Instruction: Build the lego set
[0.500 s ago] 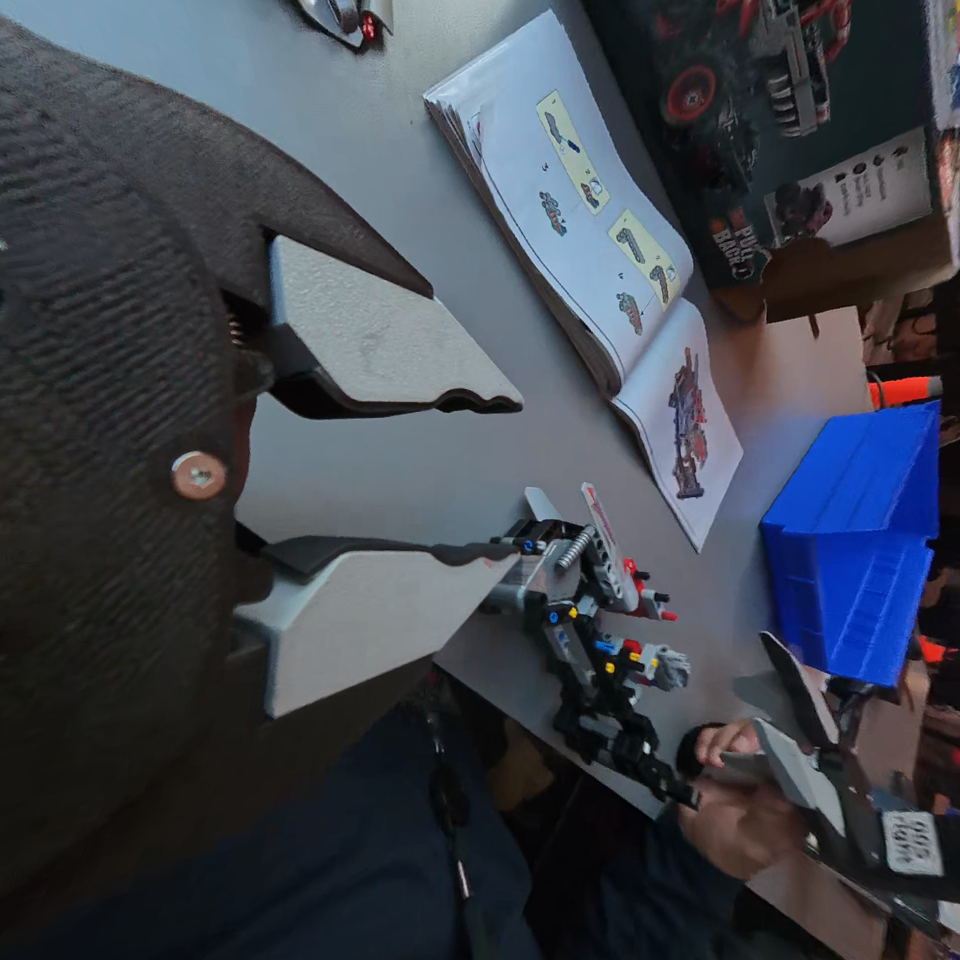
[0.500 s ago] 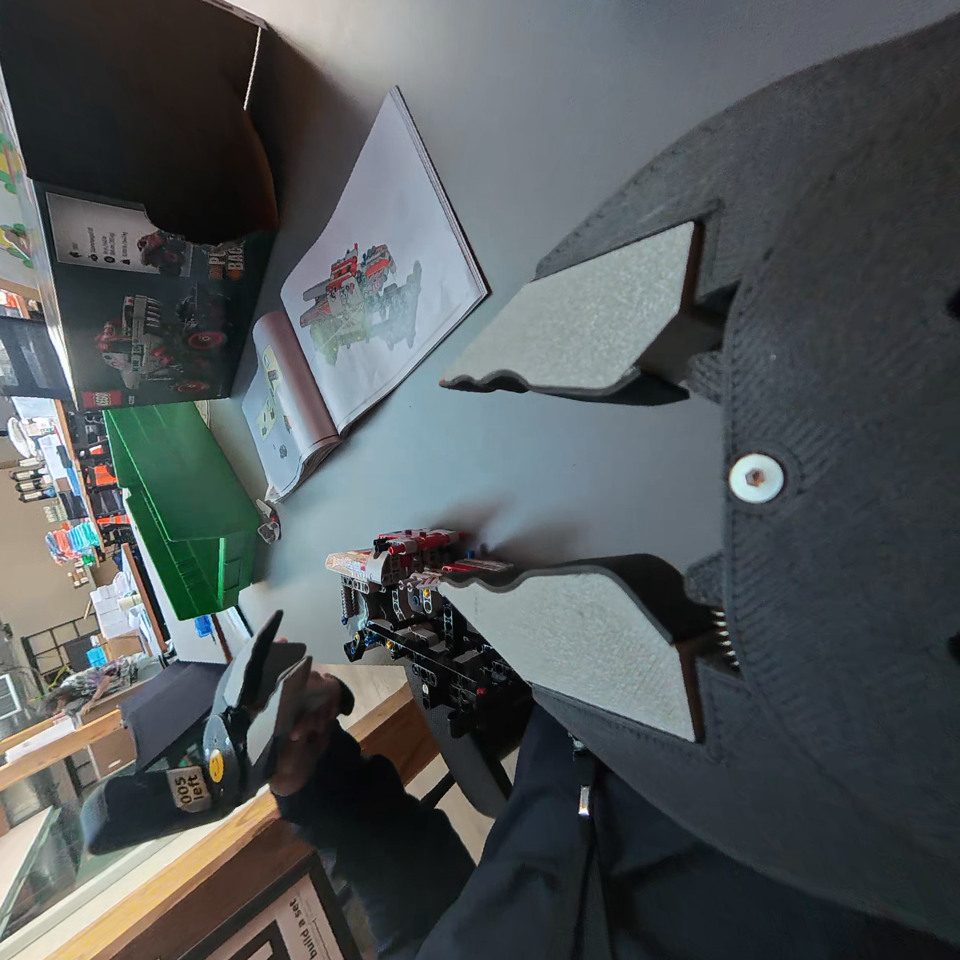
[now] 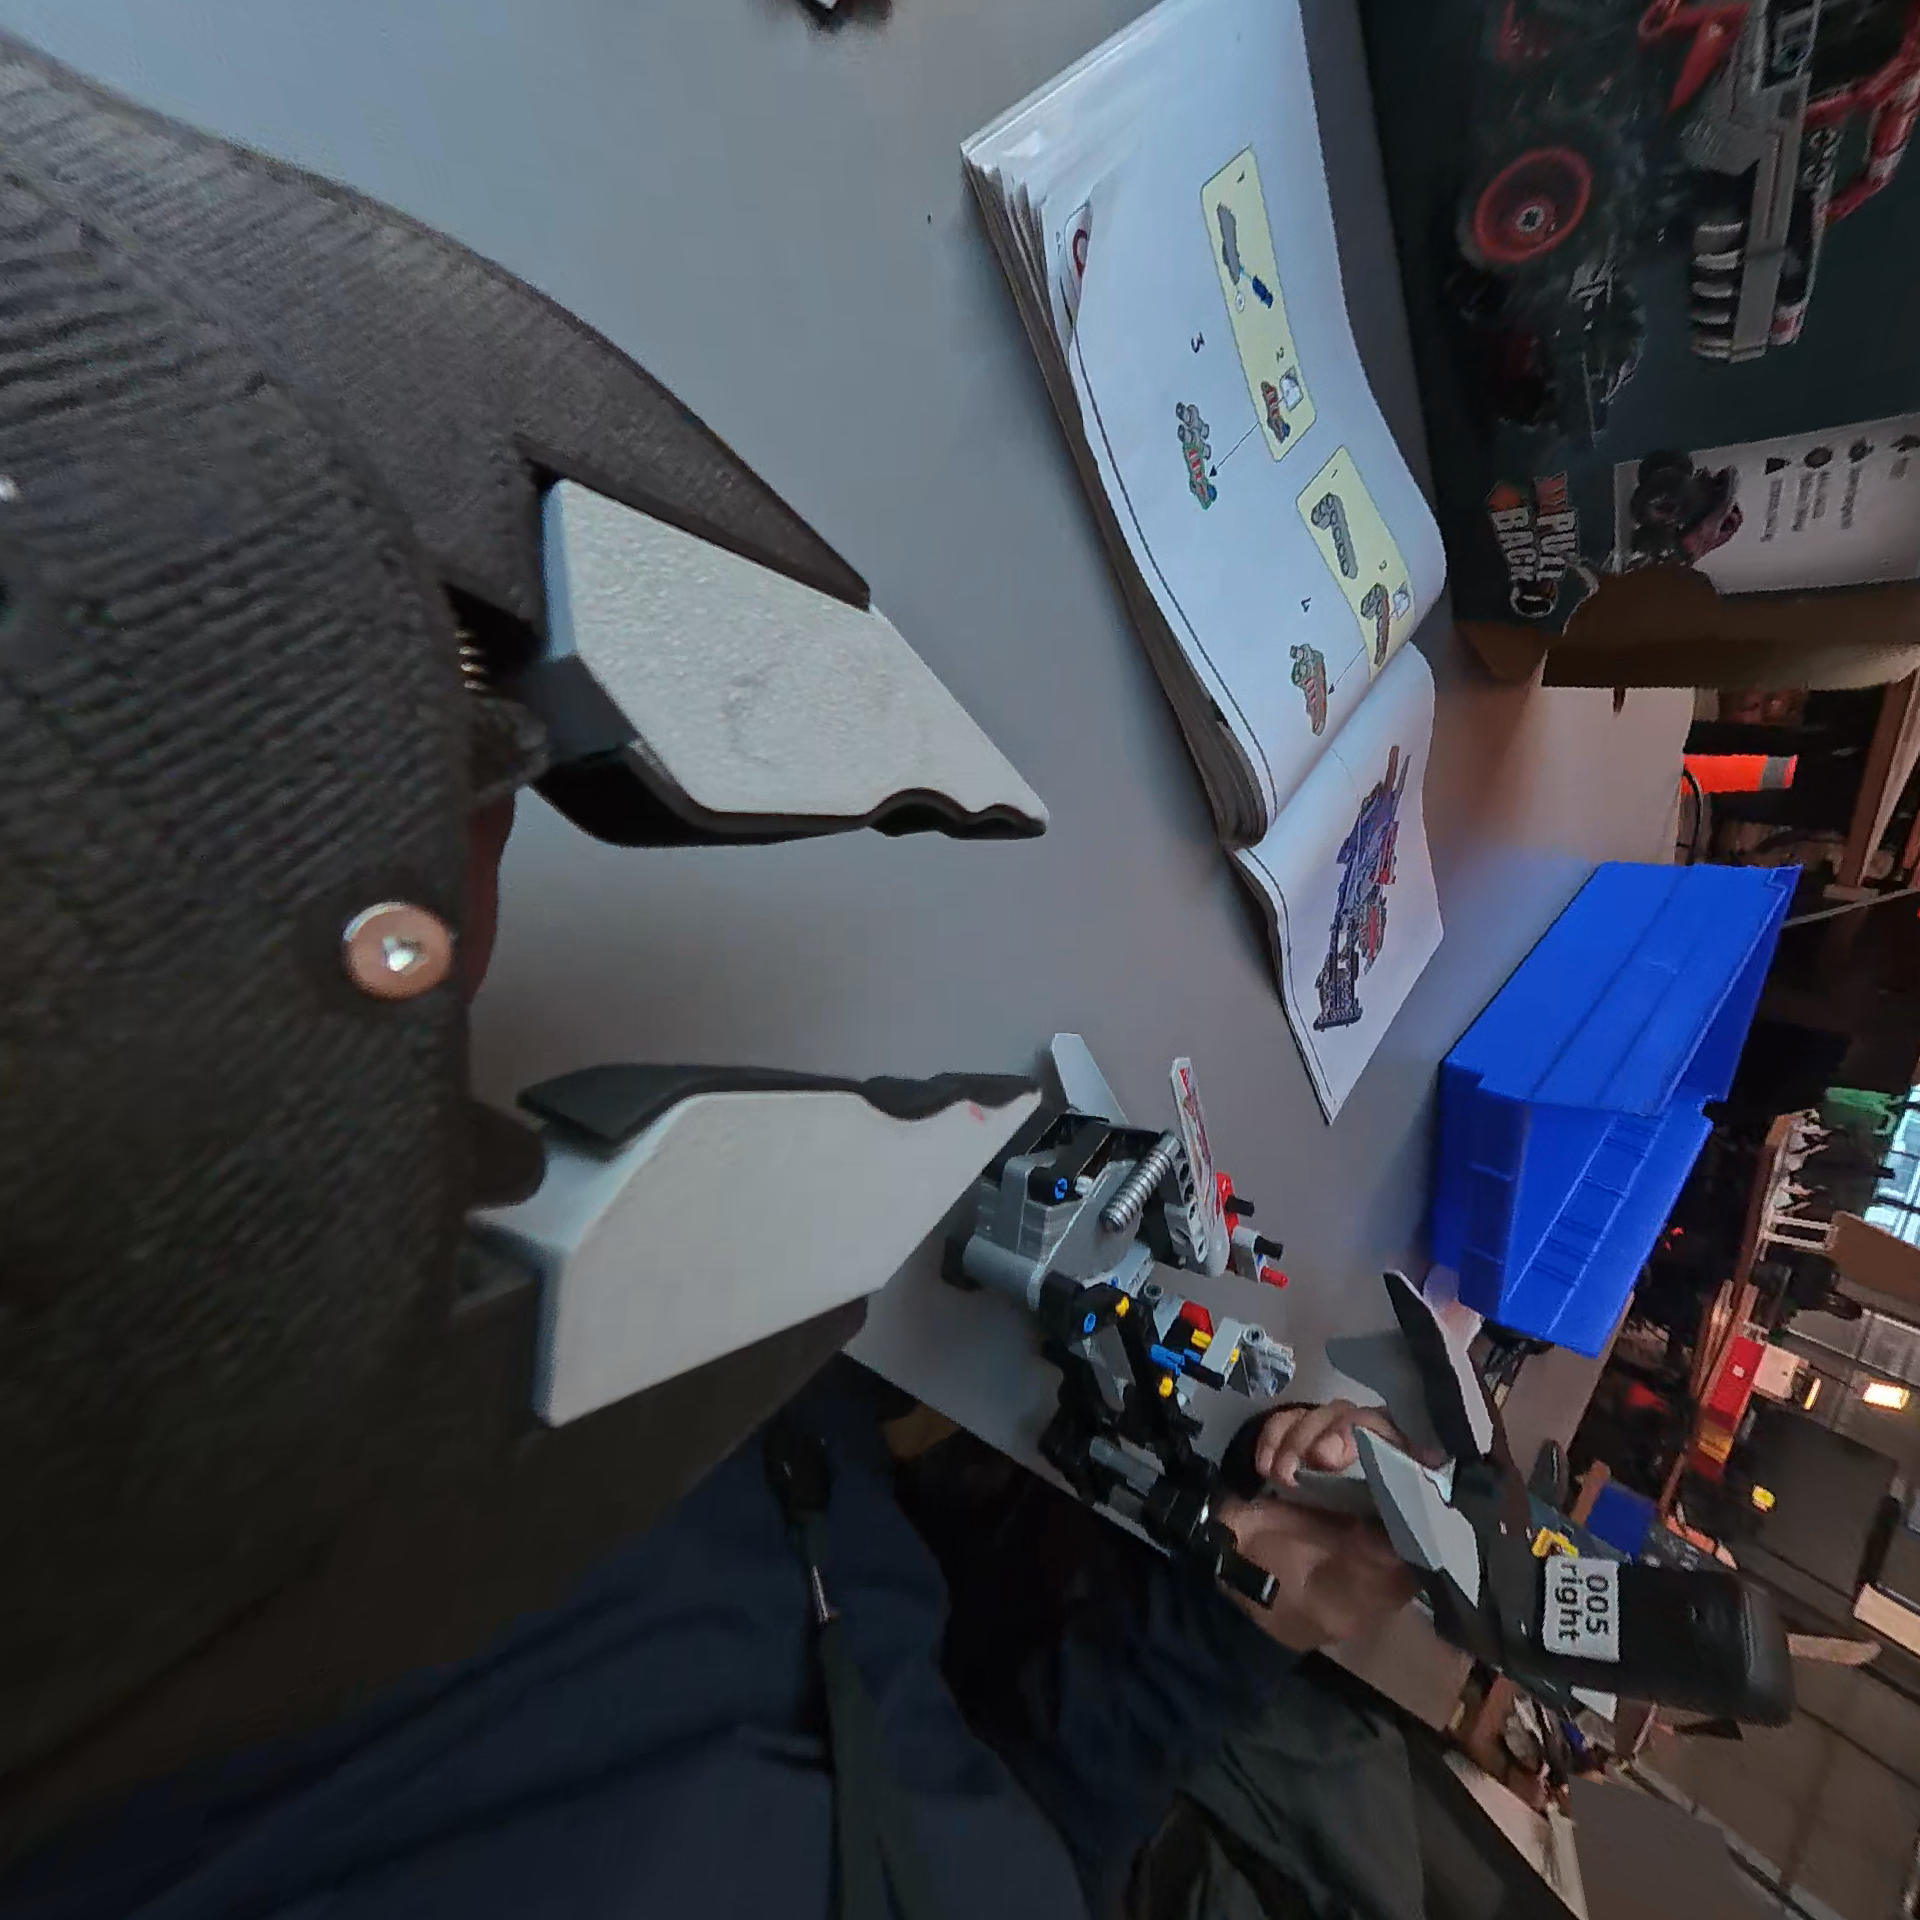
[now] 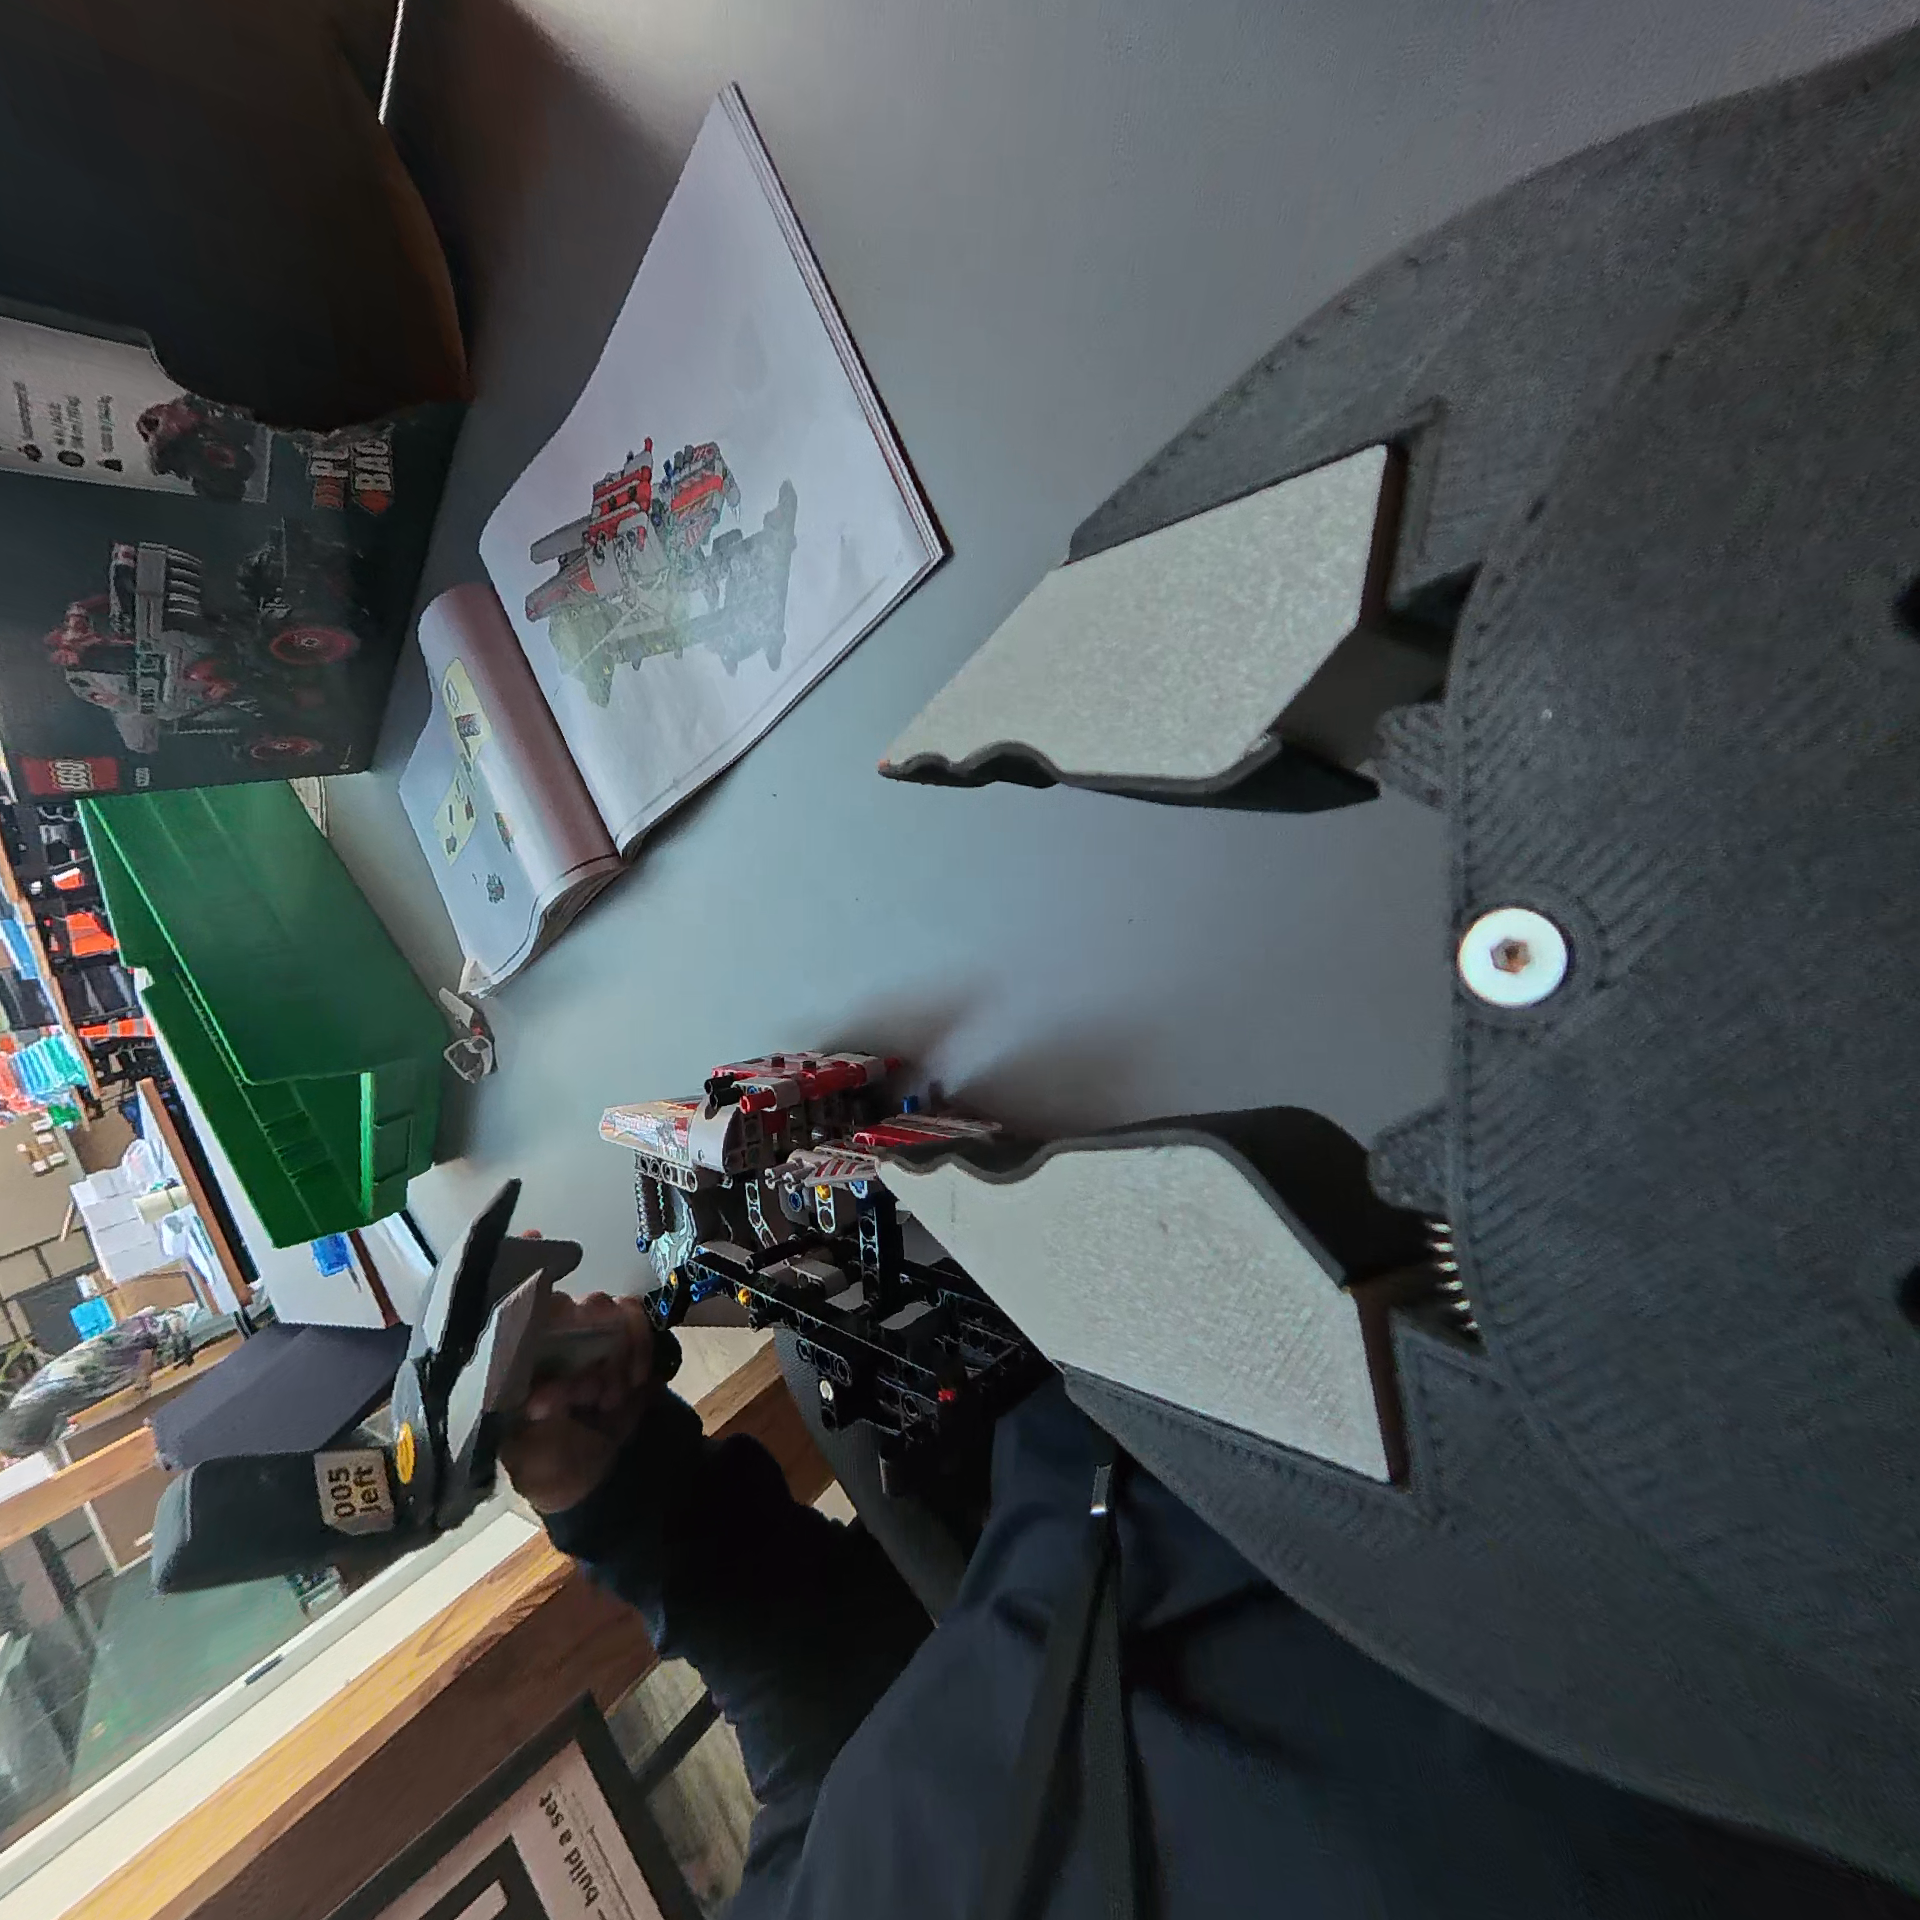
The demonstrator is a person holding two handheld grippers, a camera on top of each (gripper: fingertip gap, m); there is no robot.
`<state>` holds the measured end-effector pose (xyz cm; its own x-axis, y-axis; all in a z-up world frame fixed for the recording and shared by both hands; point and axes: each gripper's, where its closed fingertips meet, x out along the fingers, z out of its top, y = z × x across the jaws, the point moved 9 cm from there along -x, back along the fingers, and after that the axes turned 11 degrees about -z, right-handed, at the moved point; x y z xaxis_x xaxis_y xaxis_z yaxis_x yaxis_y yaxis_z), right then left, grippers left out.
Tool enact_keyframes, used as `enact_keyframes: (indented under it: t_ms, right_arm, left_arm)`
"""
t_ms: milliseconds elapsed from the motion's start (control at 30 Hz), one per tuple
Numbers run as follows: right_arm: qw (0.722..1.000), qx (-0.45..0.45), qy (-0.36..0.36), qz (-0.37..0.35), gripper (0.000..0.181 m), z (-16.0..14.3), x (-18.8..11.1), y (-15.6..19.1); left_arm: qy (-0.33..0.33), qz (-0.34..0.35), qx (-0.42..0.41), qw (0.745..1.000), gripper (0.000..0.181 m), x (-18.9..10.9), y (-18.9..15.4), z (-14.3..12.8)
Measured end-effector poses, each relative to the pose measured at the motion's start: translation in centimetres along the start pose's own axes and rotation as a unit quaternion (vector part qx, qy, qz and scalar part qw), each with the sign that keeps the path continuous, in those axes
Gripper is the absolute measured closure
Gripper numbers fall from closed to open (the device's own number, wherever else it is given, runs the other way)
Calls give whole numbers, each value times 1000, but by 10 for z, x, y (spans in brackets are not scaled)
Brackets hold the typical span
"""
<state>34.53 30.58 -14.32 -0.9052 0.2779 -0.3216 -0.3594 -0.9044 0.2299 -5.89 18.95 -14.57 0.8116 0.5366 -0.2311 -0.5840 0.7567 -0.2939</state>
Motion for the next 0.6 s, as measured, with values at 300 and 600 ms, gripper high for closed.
enact_keyframes:
  t_ms: [300, 600]
  right_arm:
    - [1000, 3, -3, 11, 115, 0, -1, 0]
    - [1000, 5, -8, 25, 116, 0, -3, 1]
  left_arm:
    - [28, -67, -2, 997, 139, 5, -4, -4]
    - [27, -166, 95, 981, 156, 28, -50, 35]
